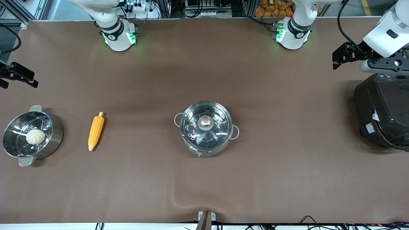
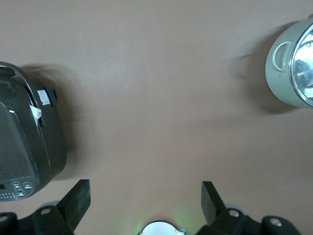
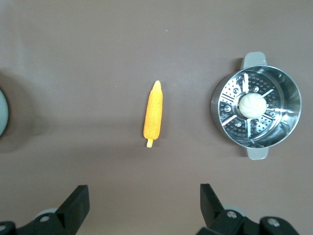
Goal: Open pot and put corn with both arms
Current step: 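Move the left gripper toward the glass lid while the right gripper reaches the corn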
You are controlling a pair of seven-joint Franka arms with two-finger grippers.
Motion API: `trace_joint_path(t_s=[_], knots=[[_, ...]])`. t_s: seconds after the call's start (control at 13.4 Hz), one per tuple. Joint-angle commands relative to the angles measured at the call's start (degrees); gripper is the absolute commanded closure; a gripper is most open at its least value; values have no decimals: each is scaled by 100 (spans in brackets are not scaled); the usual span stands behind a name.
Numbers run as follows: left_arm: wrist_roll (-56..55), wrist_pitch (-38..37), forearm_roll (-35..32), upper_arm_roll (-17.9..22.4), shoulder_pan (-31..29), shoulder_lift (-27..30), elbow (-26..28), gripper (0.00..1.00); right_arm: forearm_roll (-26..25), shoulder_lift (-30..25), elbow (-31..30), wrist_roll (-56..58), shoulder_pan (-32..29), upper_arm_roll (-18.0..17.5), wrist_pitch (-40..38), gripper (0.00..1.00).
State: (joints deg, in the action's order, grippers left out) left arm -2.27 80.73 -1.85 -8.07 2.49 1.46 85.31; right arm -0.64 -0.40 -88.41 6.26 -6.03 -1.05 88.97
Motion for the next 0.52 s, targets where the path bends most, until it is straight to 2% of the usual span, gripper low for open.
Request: trace_joint_path(t_s=[0.0,0.07,0.3,0.45], knots=[[-37,13,96,16,6,48,65,0,-269,-110,-88,24,93,-1,-11,0],[-28,13,88,16,6,30,48,0,-270,-110,-88,7,102,-1,-11,0],[34,4,70,24,59,-356,-496,0,-235,-110,-88,-55,93,-1,-29,0],[16,22,53,-19,112,-497,-515,0,-183,-66,-149,-64,102,-1,41,0]])
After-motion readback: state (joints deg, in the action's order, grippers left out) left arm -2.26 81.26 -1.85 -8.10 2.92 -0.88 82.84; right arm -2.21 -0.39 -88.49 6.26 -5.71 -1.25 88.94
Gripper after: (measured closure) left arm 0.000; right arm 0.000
